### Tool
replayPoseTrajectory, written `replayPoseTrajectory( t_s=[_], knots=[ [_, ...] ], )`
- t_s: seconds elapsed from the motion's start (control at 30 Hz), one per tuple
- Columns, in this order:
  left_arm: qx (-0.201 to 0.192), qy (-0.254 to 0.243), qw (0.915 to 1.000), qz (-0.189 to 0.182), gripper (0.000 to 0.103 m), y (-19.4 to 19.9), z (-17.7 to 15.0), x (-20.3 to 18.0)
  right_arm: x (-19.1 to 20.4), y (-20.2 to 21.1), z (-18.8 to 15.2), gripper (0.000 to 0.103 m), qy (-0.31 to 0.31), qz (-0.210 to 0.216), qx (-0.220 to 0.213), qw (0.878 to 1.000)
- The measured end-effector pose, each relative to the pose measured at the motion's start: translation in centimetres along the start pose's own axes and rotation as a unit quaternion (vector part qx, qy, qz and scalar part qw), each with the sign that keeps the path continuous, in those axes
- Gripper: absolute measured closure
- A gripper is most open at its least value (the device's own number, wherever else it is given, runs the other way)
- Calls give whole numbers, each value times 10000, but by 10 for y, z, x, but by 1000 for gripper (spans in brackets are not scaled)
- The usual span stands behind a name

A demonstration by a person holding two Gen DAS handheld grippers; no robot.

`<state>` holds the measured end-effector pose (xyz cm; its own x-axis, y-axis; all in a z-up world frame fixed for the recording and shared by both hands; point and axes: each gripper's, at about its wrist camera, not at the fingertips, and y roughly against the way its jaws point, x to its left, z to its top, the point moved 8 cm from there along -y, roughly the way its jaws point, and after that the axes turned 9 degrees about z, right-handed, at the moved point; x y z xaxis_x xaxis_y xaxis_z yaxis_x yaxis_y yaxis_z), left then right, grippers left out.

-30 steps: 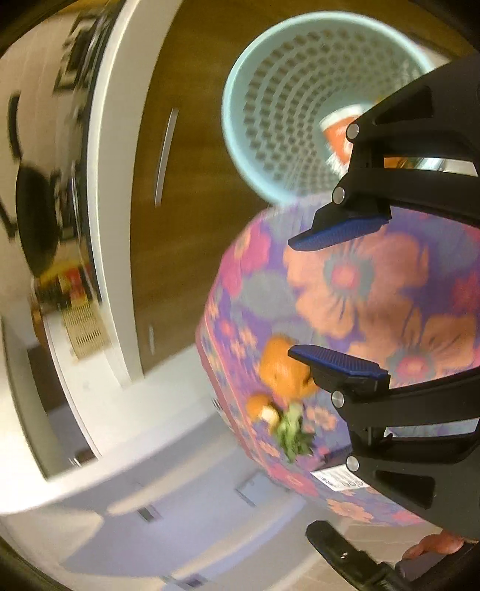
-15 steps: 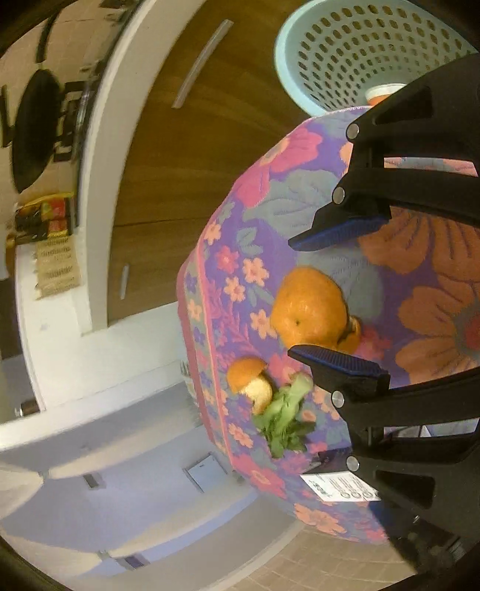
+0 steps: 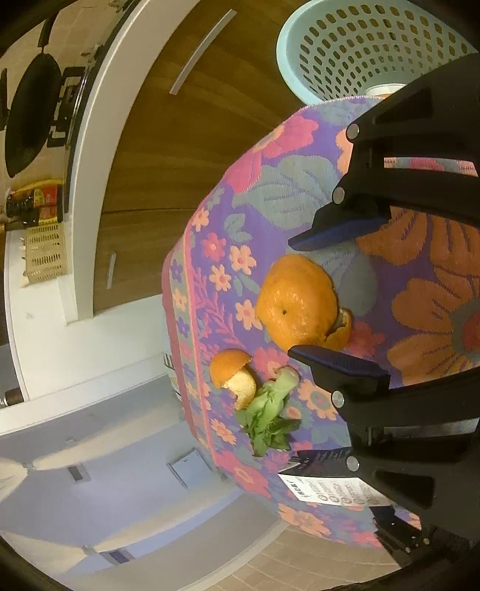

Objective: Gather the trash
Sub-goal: 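Grasp the white milk carton with the left tool while the right tool grasps the orange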

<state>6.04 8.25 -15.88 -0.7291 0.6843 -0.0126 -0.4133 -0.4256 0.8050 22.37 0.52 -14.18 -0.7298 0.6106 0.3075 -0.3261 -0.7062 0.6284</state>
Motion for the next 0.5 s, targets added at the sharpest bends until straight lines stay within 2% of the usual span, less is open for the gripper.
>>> replayPoseTrajectory(
  t_s=[0.03,0.13,0.3,0.47,0.5],
  knots=[
    [15,-61,10000,-45,29,1,-1,4,0,-1,0,54,-4,22,18,10000],
    [108,-114,9998,-147,31,3,-5,24,1,-4,-1,44,-1,-27,105,9999],
    [147,74,9994,-307,31,3,-1,48,12,-14,0,42,176,-117,272,9994],
    [121,32,9996,-244,31,-3,9,42,20,-24,-3,39,462,-623,376,9963],
    [135,28,9997,-213,34,-6,10,42,20,-24,-3,39,492,-675,383,9958]
  ],
)
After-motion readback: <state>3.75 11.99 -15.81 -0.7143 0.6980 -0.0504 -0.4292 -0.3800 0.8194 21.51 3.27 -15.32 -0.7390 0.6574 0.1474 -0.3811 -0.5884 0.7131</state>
